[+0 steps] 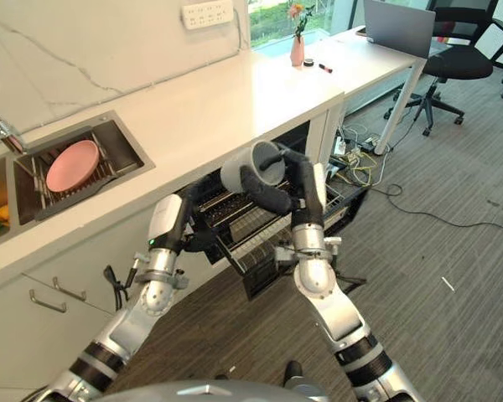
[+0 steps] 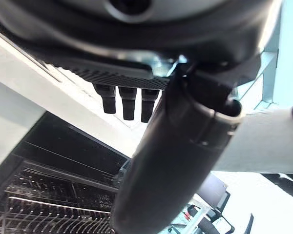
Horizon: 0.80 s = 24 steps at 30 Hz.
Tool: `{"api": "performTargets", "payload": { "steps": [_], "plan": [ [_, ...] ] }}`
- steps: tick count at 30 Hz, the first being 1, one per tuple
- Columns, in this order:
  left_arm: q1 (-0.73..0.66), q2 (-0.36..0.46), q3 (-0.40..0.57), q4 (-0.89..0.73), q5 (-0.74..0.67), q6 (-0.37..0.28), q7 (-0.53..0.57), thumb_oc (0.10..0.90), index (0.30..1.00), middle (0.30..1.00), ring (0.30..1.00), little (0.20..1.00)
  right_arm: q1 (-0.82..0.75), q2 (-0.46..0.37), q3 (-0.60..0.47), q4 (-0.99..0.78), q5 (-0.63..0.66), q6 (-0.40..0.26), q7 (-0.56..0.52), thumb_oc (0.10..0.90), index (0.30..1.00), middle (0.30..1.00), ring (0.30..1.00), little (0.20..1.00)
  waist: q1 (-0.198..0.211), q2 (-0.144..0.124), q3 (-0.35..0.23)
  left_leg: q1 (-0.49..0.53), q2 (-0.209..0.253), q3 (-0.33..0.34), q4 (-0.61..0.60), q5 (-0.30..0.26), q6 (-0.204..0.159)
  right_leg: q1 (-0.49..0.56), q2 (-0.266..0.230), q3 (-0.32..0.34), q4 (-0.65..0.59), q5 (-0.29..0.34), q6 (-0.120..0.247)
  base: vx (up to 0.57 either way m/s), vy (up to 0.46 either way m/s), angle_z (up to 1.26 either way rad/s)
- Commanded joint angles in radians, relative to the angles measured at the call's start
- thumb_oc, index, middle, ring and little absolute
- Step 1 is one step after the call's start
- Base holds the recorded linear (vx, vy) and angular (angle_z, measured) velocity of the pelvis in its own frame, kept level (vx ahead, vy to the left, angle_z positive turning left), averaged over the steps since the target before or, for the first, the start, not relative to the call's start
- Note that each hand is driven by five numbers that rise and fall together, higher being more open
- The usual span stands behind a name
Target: Place the dishes in the dishwasher.
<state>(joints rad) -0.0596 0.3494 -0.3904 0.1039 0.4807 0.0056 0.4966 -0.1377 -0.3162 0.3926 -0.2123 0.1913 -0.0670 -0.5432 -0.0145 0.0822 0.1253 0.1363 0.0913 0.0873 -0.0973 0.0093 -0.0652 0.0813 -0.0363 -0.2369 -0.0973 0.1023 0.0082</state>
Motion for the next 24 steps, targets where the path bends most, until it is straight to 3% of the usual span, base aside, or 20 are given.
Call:
{"api": "performTargets", "payload": {
  "steps": [1, 7, 13, 18, 24],
  "plan": [
    [-0.054, 0.054, 0.064, -0.056, 0.007, -0.035, 0.095, 0.8, 0.9, 0.9, 0.9, 0.9, -0.092, 0.054, -0.037, -0.142, -0.076, -0.137, -0.022, 0.4, 0.3, 0.3, 0.3, 0.3, 0.002, -0.069, -0.046, -0.008, 0.034, 0.108, 0.01, -0.012, -0.031, 0.055, -0.106, 0.1, 0.01, -0.122, 0.143, 0.0, 0.0, 0.0],
    [0.032, 0.066, 0.151, 0.002, 0.006, -0.013, 0.136, 0.8, 0.9, 0.9, 0.9, 0.9, -0.074, 0.023, -0.078, -0.088, -0.12, -0.113, -0.027, 0.4, 0.3, 0.3, 0.3, 0.3, 0.017, -0.074, -0.039, -0.021, 0.034, 0.086, 0.01, -0.007, -0.033, 0.051, -0.102, 0.091, 0.01, -0.123, 0.14, 0.0, 0.0, 0.0],
    [0.14, 0.072, 0.225, 0.055, -0.02, -0.015, 0.13, 0.8, 0.9, 0.9, 0.9, 0.9, -0.084, -0.011, -0.13, 0.026, -0.116, -0.087, -0.009, 0.4, 0.3, 0.3, 0.3, 0.3, 0.058, -0.09, -0.023, -0.049, 0.028, 0.048, 0.01, 0.0, -0.031, 0.044, -0.1, 0.069, 0.01, -0.124, 0.137, -0.01, -0.001, 0.17],
    [0.244, 0.086, 0.266, 0.11, -0.091, -0.036, 0.074, 0.8, 0.9, 0.9, 0.9, 0.9, -0.137, -0.076, -0.181, 0.231, -0.155, -0.039, 0.006, 0.4, 0.3, 0.3, 0.3, 0.3, 0.157, -0.121, 0.03, -0.148, 0.02, -0.029, 0.01, 0.036, -0.03, 0.007, -0.101, 0.003, 0.01, -0.12, 0.134, -0.05, -0.007, 0.55],
    [0.281, 0.105, 0.26, 0.133, -0.139, -0.057, 0.04, 0.8, 0.9, 0.9, 0.9, 0.9, -0.186, -0.101, -0.168, 0.433, -0.184, 0.001, 0.015, 0.4, 0.3, 0.3, 0.3, 0.3, 0.215, -0.134, 0.071, -0.247, 0.006, -0.103, 0.01, 0.066, -0.036, -0.039, -0.108, -0.07, 0.01, -0.116, 0.137, -0.02, 0.007, 0.71]
  ]
}}
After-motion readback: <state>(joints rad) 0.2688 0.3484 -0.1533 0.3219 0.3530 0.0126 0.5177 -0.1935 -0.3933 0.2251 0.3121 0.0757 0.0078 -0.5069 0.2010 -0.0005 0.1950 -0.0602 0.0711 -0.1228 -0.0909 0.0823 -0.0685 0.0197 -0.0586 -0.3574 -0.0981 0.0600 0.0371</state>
